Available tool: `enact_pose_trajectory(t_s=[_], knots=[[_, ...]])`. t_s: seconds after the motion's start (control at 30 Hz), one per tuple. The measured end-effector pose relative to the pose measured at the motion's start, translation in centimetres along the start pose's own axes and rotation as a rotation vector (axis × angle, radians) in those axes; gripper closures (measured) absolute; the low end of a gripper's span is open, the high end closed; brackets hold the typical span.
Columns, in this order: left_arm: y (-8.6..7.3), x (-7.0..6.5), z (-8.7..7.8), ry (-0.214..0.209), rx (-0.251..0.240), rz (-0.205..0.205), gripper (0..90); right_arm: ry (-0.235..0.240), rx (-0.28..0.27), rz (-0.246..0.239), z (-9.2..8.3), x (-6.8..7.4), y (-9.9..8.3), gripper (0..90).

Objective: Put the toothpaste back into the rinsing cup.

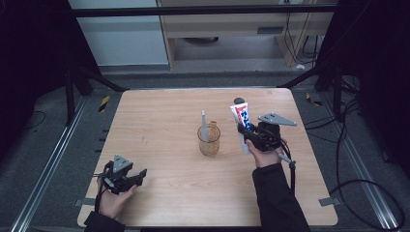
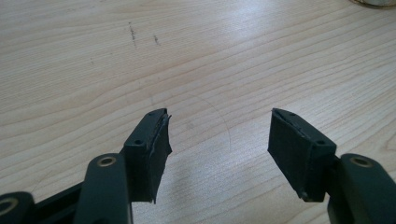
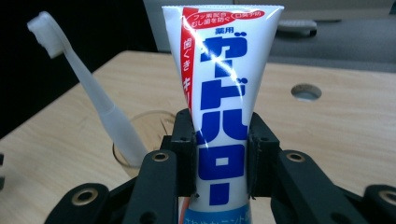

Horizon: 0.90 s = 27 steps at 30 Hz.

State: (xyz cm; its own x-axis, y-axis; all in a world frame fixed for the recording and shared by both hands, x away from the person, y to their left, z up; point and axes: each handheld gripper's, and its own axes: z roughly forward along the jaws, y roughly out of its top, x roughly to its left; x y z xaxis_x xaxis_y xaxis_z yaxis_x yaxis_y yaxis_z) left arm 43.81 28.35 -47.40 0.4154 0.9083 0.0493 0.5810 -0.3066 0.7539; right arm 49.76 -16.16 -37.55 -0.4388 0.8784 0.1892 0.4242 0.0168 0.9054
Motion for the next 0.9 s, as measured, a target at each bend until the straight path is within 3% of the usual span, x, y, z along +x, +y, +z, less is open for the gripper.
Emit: enact_pose_trajectory(t_s=[0.33, 0.9], knots=[[0.0, 0.1, 0.0, 0.001, -0.001, 0.0, 37.4, -0.002, -0.122, 0.021, 1.0, 0.7, 1.1, 69.9], [0.0, 0.2, 0.0, 0.003, -0.002, -0.002, 37.4, 0.011, -0.223, 0.047, 4.0, 2.0, 1.8, 69.8]])
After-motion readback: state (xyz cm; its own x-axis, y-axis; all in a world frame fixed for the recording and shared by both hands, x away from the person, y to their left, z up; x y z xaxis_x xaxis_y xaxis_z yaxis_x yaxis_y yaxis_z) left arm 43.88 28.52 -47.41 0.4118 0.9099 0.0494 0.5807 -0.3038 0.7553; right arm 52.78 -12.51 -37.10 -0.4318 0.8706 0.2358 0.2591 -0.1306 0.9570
